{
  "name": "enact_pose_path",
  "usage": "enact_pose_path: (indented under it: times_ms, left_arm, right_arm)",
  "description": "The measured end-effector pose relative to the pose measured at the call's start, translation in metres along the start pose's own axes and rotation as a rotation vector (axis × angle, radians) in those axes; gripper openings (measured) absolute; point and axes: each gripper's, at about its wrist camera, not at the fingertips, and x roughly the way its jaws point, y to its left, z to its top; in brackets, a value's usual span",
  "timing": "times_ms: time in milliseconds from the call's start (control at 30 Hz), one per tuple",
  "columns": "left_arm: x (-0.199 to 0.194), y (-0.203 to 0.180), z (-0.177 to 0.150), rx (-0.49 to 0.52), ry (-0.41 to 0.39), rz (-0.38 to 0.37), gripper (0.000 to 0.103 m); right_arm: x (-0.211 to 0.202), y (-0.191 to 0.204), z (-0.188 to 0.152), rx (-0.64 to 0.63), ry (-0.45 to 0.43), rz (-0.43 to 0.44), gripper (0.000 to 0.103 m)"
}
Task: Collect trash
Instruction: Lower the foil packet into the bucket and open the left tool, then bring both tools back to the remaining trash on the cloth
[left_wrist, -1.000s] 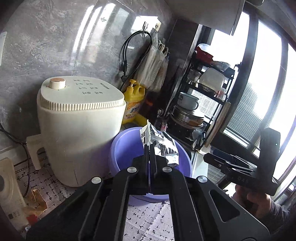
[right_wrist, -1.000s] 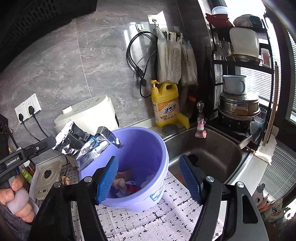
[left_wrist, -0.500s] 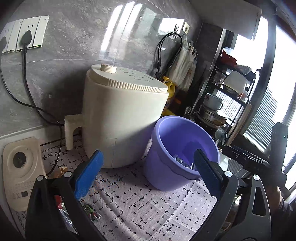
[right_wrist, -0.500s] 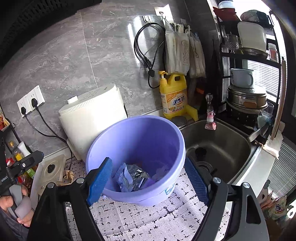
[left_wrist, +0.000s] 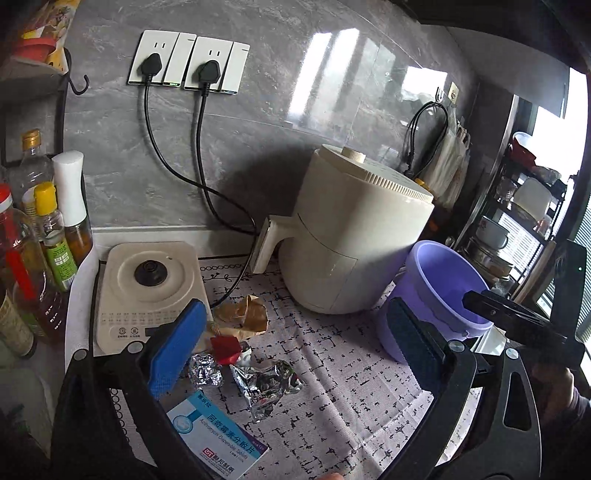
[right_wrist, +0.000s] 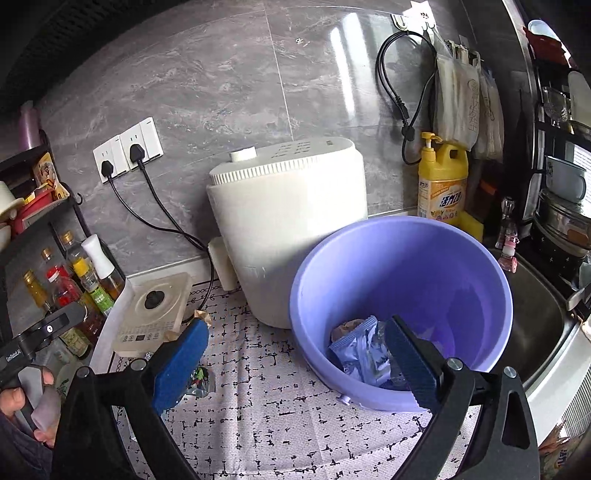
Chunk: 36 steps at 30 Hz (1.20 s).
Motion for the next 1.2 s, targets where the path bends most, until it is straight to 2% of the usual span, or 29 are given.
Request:
enact_pose_path:
  times_ms: [267, 533, 767, 933, 1067, 1133, 1200]
  left_arm:
    - [-0.029, 0.039, -0.017, -0.074, -0.022, 0.104, 0.097]
    - [-0.032, 0.061, -0.046, -0.122, 0.028, 0.156, 0.097]
    - [-0.025, 0.075, -0.076, -0.177, 0.079, 0.168, 0.097]
    - [-0.007, 0.078, -0.091, -0.202, 0.125, 0.154, 0.097]
    - [0.002, 0.079, -0.091, -0.203, 0.134, 0.144, 0.097]
    - [0.008, 0.082, -0.089, -0.215, 0.143, 0.138, 0.097]
    - [0.014, 0.086, -0.086, -0.233, 0.149, 0.124, 0.093]
  right_arm:
    - [0.016, 0.049, 0.000, -0.099, 0.031, 0.103, 0.094]
    - [0.024, 0.079, -0.008, -0.157, 0.058, 0.170, 0.094]
    - [0.030, 0.096, -0.018, -0.213, 0.087, 0.190, 0.095]
    - [0.047, 0.102, -0.036, -0.236, 0.161, 0.203, 0.094]
    - [0.065, 0.106, -0.050, -0.251, 0.229, 0.210, 0.087]
    - [0.076, 0.107, -0.057, -0.249, 0.263, 0.215, 0.080]
    - [0.086, 0.109, -0.061, -0.246, 0.292, 0.218, 0.077]
